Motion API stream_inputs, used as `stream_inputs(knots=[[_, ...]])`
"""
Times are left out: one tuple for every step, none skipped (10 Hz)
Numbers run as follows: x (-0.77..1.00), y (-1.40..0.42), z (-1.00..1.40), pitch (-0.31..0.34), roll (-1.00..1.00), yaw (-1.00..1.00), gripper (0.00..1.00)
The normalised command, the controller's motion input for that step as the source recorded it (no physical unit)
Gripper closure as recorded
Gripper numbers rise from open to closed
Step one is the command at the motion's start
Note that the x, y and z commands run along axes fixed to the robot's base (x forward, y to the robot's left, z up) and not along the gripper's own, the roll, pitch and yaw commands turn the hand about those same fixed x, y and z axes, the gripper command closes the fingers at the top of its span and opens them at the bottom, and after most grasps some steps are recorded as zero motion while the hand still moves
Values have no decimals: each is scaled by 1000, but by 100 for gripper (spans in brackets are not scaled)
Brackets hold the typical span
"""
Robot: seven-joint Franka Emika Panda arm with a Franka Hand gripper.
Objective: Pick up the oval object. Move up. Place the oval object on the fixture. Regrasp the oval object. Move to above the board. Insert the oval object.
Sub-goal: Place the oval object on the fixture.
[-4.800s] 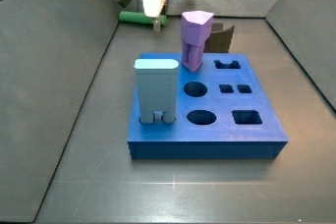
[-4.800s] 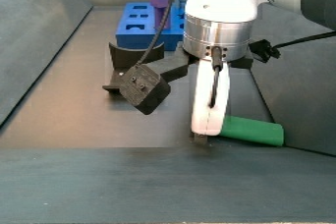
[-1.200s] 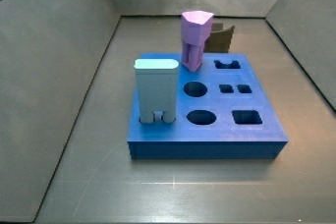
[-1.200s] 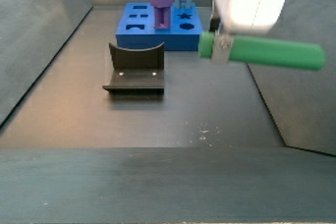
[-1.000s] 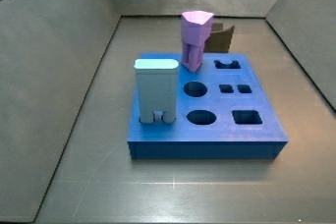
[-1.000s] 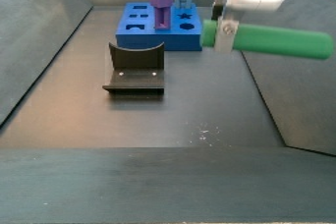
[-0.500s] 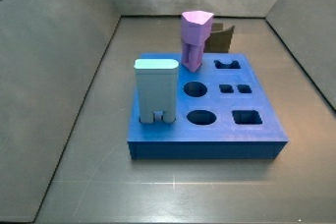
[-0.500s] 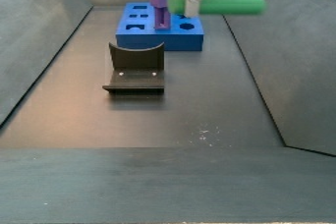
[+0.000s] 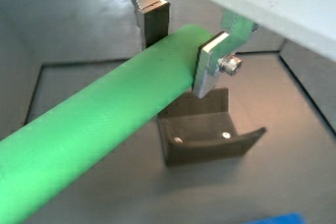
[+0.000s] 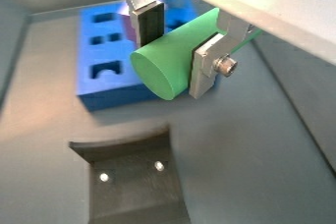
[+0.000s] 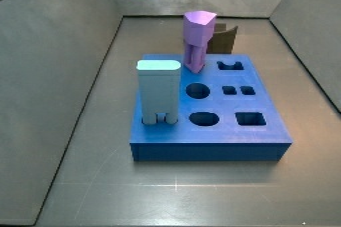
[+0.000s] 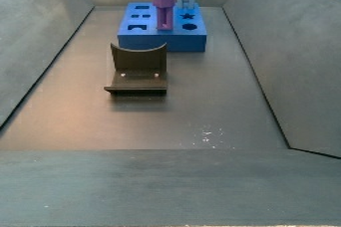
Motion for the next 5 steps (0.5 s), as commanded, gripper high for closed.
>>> stream_inputs(knots=[[1000,-392,34,139,-90,1000,100],[1000,-285,26,158,-96,1000,100],[1000,-238,20,169,-103,1000,100],[1000,-187,17,186,-110,1000,100],[392,1000,-134,128,-741,1000,100]])
